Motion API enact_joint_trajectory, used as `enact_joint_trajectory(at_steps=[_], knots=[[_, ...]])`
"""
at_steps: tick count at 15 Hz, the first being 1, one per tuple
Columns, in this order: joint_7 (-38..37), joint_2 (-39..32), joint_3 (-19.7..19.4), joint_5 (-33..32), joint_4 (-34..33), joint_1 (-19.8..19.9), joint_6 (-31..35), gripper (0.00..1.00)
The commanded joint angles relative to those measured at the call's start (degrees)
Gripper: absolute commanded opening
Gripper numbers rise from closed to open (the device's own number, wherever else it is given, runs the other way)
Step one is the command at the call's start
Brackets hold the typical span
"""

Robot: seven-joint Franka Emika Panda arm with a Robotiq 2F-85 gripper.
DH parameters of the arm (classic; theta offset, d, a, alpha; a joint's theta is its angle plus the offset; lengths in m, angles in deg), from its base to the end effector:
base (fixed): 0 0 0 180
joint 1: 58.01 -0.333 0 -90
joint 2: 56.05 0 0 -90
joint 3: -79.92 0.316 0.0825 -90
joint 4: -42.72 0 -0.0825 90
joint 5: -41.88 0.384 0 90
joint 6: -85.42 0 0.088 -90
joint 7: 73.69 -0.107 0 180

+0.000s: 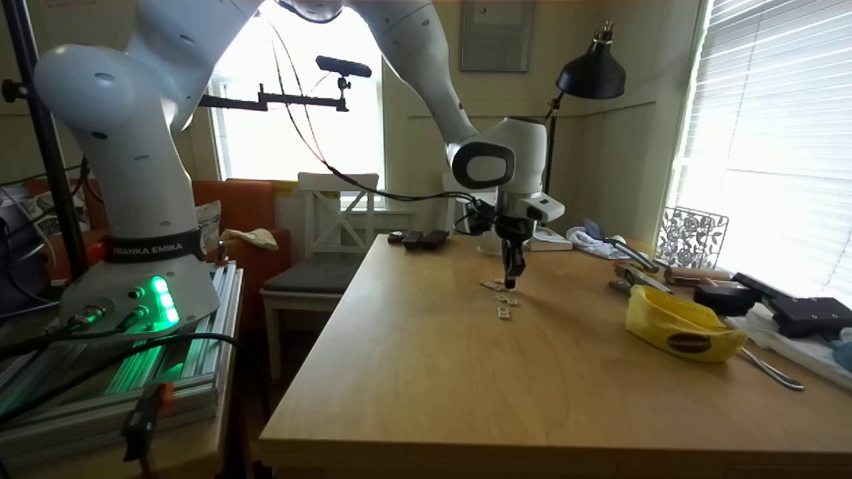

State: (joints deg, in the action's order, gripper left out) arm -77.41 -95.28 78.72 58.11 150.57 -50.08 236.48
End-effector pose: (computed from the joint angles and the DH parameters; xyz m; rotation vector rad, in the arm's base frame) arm 0.6270 -0.1074 0.1471 -2.9304 0.6901 -0.1152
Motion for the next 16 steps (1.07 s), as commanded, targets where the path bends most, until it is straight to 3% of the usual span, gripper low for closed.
enact_joint_trajectory(at_steps=[1, 10, 16], knots=[[0.6, -0.9, 0.2, -0.8, 2.9, 0.4, 1.2, 0.00], [0.3, 0.0, 0.1, -0.9, 4.6, 0.2, 1.3, 0.00], [-0.7, 1.6, -0.2, -0.4, 7.0, 0.0, 5.6, 0.00]])
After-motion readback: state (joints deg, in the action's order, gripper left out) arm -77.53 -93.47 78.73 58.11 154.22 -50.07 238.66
